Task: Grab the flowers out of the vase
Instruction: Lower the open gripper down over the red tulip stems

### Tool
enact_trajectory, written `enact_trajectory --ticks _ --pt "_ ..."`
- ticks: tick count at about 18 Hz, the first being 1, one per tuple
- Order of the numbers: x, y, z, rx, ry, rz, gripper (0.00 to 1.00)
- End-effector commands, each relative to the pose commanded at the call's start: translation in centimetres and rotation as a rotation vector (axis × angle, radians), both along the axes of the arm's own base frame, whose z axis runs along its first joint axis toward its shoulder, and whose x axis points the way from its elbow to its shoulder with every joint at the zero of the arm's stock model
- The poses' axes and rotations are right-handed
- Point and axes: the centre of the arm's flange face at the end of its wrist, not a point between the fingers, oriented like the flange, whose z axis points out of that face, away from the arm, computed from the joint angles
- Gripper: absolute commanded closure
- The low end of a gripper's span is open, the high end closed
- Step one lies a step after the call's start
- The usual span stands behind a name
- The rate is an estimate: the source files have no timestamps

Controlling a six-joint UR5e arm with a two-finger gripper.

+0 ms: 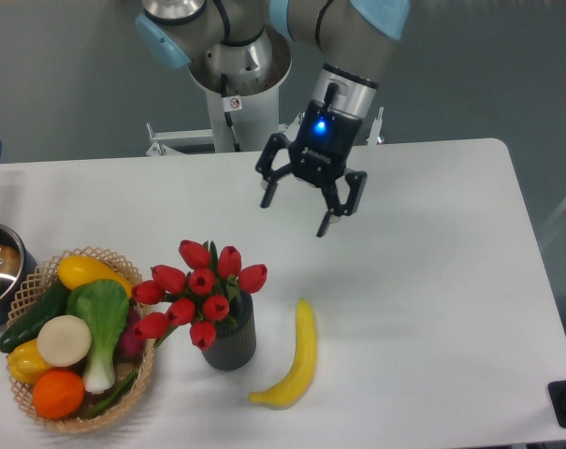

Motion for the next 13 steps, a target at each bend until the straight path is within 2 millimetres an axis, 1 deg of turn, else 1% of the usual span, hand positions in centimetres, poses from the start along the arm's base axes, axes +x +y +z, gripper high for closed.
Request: enact_trajectory --ticks 2,3,4,6,8,9,11,13 --pt "-0.1 0.2 -0.1 0.014 -0.009 -0.006 0.00" --pt "-0.5 0.3 -0.8 0.008 -0.022 -0.006 0.00" --pt "-0.3 0.4 -1.2 0.005 -0.029 -0.011 0.00" --pt "-0.3 0.6 -1.2 0.011 -0.031 -0.016 0.00" --pt "-0.9 1.1 -1.6 0.013 -0.023 -0.028 0.00" --pt "-1.5 1.6 -1.9 0.019 -0.006 -0.044 0.00" --pt "-1.3 3.7 -2.1 0.022 0.004 -0.090 0.00" --pt "-1.8 4.3 -2.2 0.028 0.022 -0.096 0.00"
